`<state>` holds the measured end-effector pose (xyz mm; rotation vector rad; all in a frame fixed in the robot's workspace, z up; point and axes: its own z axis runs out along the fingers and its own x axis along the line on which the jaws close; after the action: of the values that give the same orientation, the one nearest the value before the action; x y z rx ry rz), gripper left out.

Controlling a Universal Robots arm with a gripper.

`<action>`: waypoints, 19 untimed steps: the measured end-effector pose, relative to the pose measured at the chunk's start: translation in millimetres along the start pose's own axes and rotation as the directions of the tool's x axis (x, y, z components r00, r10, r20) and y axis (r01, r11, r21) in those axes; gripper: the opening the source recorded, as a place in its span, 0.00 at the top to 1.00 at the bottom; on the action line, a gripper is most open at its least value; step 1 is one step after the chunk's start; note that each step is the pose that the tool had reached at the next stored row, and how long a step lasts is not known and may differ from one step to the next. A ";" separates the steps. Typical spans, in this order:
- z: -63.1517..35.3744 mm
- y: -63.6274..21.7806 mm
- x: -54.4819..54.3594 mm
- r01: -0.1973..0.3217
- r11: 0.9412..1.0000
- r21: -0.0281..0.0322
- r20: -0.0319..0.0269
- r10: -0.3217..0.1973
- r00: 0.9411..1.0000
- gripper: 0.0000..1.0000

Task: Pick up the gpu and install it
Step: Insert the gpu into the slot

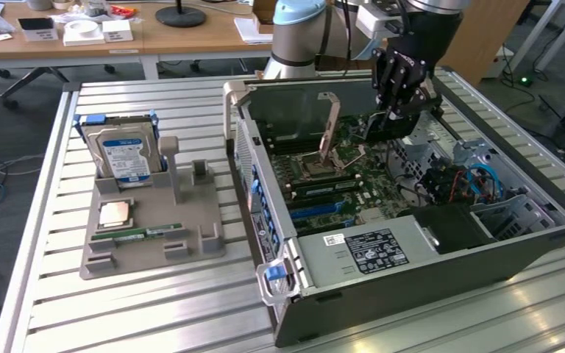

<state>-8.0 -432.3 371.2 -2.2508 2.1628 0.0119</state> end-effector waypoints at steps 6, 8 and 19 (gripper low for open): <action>0.0 0.0 0.0 0.000 1.000 0.000 0.000 0.000 1.000 0.74; 0.0 0.0 0.0 0.000 1.000 0.000 0.000 0.000 1.000 0.74; 0.1 0.0 0.0 -0.048 0.999 0.001 0.000 0.048 0.999 0.74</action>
<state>-8.0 -432.3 371.1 -2.1977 2.2164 0.0111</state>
